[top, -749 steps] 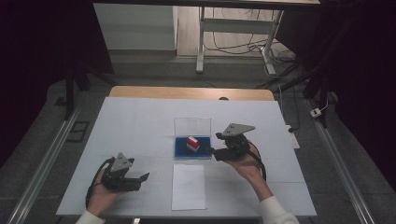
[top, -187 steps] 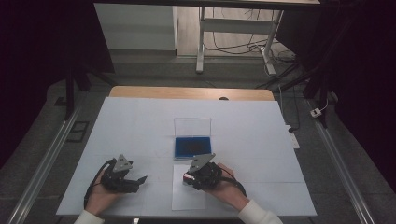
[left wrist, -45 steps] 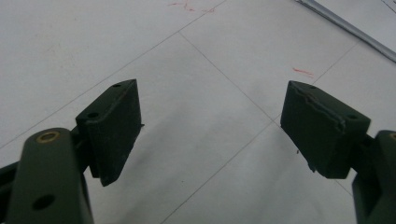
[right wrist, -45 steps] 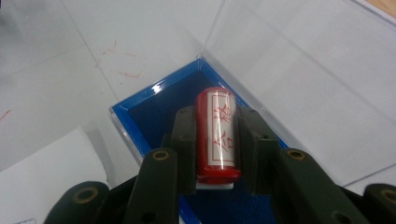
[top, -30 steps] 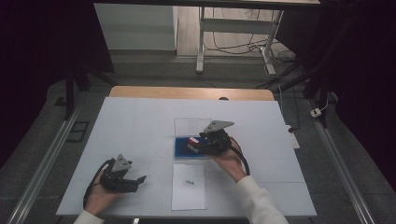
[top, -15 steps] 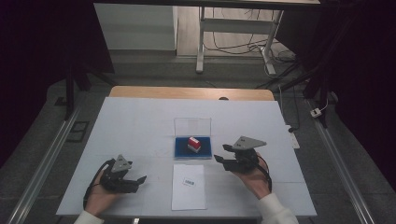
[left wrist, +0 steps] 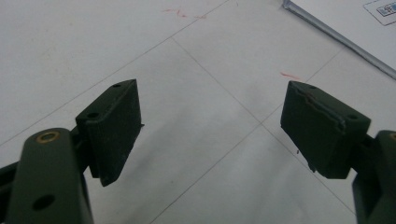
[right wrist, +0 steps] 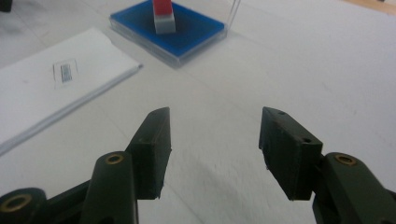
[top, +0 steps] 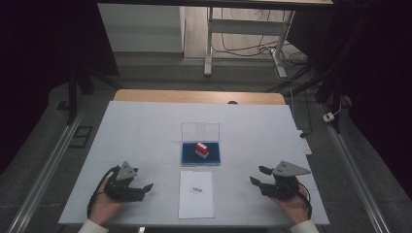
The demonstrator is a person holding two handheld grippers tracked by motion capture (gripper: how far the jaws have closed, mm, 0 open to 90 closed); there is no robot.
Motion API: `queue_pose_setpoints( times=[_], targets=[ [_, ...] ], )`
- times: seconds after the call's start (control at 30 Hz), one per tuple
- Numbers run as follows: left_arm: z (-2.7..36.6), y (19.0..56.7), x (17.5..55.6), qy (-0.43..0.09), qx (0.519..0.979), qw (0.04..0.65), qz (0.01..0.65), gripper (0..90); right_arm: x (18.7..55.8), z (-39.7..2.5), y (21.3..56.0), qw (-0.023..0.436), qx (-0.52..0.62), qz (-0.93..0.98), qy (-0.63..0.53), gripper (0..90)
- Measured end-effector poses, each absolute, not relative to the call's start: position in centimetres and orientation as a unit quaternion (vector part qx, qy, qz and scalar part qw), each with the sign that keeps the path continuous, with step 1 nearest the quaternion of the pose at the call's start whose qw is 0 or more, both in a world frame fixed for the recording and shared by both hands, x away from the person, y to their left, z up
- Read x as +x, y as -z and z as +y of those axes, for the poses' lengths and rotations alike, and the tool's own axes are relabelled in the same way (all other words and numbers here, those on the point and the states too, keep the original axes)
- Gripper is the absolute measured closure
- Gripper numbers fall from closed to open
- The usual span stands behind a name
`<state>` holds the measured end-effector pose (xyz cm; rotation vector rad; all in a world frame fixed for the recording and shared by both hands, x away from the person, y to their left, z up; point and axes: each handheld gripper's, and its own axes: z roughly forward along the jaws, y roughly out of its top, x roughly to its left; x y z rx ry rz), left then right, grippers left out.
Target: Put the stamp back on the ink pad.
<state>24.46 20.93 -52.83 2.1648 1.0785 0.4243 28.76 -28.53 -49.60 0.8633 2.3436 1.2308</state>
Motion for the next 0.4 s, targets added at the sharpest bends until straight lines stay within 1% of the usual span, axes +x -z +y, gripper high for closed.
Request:
queue_pose_setpoints(
  times=[0.4],
  targets=[
    [21.00, 52.79, 24.42, -0.164, 0.830, 0.337, 0.414, 20.6, 28.85, -28.44, 50.19, 0.178, 0.301, 0.837, -0.420, 43.4]
  ],
)
